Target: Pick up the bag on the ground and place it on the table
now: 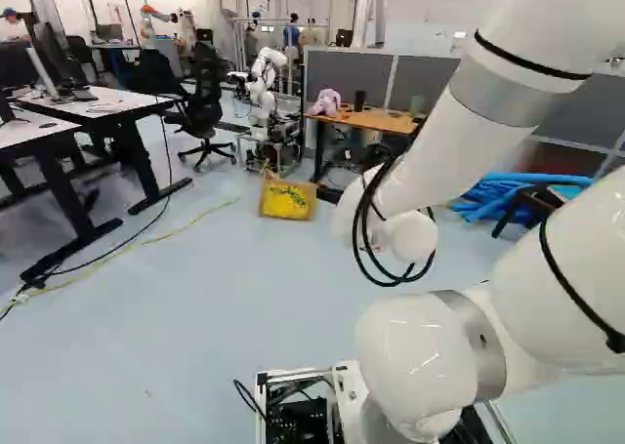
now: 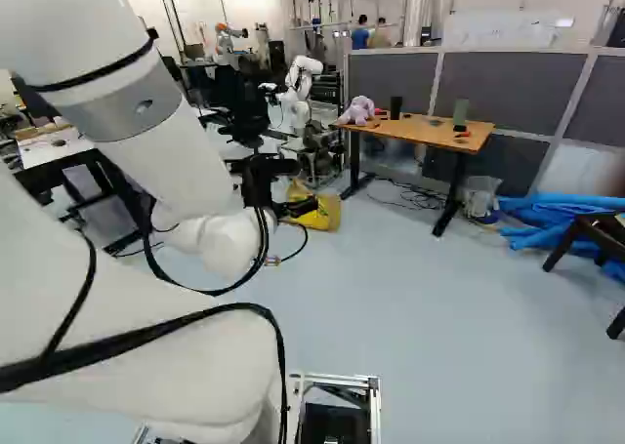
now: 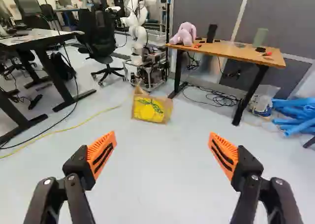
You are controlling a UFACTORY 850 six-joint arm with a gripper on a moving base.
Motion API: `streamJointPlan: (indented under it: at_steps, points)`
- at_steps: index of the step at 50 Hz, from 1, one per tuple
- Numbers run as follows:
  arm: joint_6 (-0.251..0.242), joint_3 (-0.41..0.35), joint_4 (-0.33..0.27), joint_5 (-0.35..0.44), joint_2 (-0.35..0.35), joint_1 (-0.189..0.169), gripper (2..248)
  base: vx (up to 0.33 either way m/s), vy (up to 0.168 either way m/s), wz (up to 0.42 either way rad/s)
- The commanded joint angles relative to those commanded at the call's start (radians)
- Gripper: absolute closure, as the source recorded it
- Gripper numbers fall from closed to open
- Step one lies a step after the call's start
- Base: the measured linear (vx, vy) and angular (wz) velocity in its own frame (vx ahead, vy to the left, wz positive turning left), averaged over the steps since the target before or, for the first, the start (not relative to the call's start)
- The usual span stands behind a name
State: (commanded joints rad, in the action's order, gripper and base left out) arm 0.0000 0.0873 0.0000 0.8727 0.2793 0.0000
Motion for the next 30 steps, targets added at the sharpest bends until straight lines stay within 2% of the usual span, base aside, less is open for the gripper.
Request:
streamJointPlan:
  at_steps: [30]
  points:
    - [0.000,0.000,0.000,0.000,0.000,0.000,3,0.003,0.000,0.000]
